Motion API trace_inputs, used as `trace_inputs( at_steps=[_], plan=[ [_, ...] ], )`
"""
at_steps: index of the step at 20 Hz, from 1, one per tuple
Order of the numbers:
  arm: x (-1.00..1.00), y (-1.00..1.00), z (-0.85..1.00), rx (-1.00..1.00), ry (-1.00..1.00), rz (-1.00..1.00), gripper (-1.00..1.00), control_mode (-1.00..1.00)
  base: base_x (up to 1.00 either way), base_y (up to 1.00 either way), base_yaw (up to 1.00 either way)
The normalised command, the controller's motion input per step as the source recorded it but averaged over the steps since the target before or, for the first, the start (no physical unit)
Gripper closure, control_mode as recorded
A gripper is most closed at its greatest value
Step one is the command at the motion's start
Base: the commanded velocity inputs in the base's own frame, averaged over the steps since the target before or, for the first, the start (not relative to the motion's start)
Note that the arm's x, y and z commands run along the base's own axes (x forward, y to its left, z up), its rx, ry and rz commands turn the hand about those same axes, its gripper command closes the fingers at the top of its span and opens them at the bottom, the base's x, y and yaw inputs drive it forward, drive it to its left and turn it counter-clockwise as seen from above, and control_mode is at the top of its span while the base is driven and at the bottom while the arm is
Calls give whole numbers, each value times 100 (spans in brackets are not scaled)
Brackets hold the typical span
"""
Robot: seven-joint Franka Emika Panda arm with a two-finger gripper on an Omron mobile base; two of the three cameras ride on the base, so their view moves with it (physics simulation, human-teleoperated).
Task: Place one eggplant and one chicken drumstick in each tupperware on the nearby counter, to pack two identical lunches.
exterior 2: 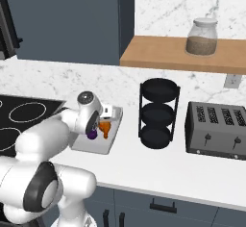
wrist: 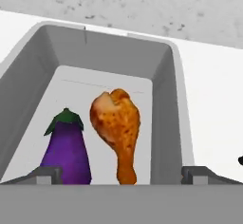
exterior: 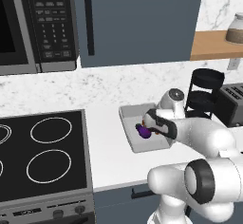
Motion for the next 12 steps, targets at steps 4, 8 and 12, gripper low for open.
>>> trace_inputs(
  at_steps=[4,8,12],
  plan=[
    [-100,0,88,0,-12,0,-100,-100,0,0,0],
    [-99,6,95,0,-13,0,-100,-100,0,0,0],
    [-80,22,97,-5,-6,0,-100,-100,0,0,0]
  ],
)
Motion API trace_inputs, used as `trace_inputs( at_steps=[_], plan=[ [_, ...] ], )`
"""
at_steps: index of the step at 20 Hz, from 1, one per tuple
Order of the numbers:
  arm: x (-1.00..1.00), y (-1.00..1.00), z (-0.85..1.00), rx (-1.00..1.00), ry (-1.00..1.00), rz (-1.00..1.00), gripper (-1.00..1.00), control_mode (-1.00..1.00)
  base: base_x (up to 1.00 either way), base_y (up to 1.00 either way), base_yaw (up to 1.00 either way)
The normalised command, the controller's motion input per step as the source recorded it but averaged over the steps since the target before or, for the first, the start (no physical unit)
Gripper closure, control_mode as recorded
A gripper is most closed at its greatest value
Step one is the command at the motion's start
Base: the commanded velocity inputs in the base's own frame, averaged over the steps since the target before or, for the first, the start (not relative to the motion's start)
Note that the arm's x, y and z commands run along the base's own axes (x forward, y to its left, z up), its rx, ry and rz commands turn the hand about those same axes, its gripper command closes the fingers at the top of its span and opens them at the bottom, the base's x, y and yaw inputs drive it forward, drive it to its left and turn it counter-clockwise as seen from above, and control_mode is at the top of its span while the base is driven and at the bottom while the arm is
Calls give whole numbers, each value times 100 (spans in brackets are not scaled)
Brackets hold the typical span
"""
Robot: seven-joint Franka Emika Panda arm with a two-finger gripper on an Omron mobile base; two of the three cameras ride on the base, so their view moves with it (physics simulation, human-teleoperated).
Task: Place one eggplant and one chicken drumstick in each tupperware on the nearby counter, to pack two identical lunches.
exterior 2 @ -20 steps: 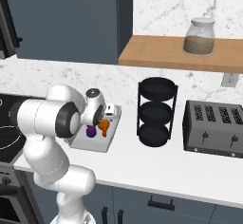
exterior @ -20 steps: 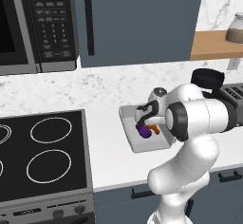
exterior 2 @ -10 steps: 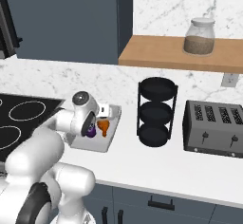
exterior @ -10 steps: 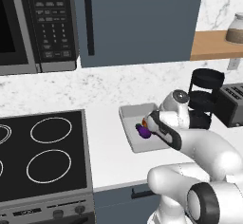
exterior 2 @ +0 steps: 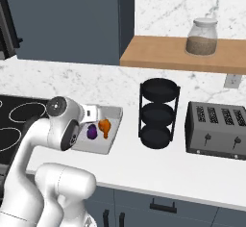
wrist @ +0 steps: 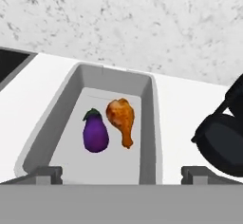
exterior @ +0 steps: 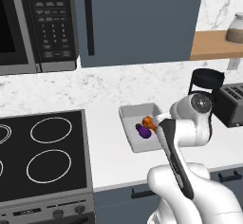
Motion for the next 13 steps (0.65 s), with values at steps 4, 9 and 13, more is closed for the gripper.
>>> trace_inputs(
  at_steps=[4,9,13],
  plan=[
    [-57,69,81,-19,0,0,-100,-100,0,0,0],
    [-28,93,23,-26,-4,1,-100,-100,0,0,0],
    [-30,100,7,-27,-4,0,-100,-100,0,0,0]
  ],
)
